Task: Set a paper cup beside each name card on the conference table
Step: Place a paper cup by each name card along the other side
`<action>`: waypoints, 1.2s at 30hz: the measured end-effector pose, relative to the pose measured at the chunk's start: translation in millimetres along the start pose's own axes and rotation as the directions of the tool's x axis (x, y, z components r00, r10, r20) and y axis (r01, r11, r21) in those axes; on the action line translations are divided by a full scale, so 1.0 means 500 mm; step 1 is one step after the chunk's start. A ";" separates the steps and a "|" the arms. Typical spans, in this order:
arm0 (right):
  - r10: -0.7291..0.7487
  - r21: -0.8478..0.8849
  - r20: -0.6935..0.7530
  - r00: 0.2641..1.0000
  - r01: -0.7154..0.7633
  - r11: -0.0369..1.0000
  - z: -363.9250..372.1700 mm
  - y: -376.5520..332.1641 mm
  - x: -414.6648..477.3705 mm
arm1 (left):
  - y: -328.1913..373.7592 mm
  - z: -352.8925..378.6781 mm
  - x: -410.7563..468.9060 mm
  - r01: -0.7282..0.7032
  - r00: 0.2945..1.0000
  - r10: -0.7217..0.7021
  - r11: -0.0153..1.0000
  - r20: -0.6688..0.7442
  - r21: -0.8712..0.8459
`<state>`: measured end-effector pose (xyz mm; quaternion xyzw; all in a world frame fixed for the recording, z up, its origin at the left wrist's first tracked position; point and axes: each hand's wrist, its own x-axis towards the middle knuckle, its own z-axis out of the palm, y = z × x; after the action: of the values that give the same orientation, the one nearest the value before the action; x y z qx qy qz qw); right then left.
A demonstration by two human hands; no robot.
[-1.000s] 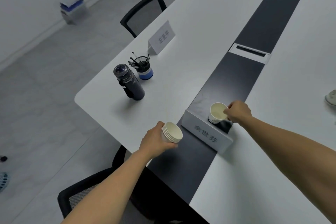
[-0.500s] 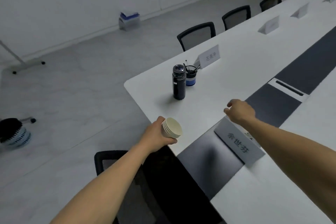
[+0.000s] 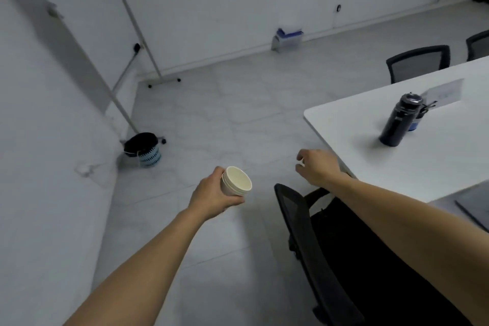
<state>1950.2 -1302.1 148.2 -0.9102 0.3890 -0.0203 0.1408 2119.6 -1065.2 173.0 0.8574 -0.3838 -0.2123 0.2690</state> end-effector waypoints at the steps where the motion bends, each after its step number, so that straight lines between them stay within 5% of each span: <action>1: -0.032 -0.004 -0.008 0.999 0.032 0.999 0.004 -0.044 0.012 | -0.027 -0.025 -0.006 0.022 1.000 -0.022 1.000 -0.014 -0.003; 13: -0.125 -0.029 0.035 0.991 0.127 0.992 0.067 -0.300 0.287 | -0.225 -0.180 0.185 0.105 0.992 -0.105 0.994 -0.065 0.001; 30: -0.132 0.010 0.014 0.991 0.132 0.991 0.023 -0.461 0.995 | -0.283 -0.410 0.890 0.034 0.998 -0.035 0.999 -0.060 -0.022; 36: -0.014 0.009 0.005 1.000 0.014 1.000 0.040 -0.481 1.261 | -0.320 -0.470 1.207 -0.055 0.998 0.055 0.998 -0.002 -0.019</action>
<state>2561.1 -1589.0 148.7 -0.9122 0.3823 -0.0207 0.1460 2711.9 -1371.5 158.0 0.8442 -0.4050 -0.2077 0.2832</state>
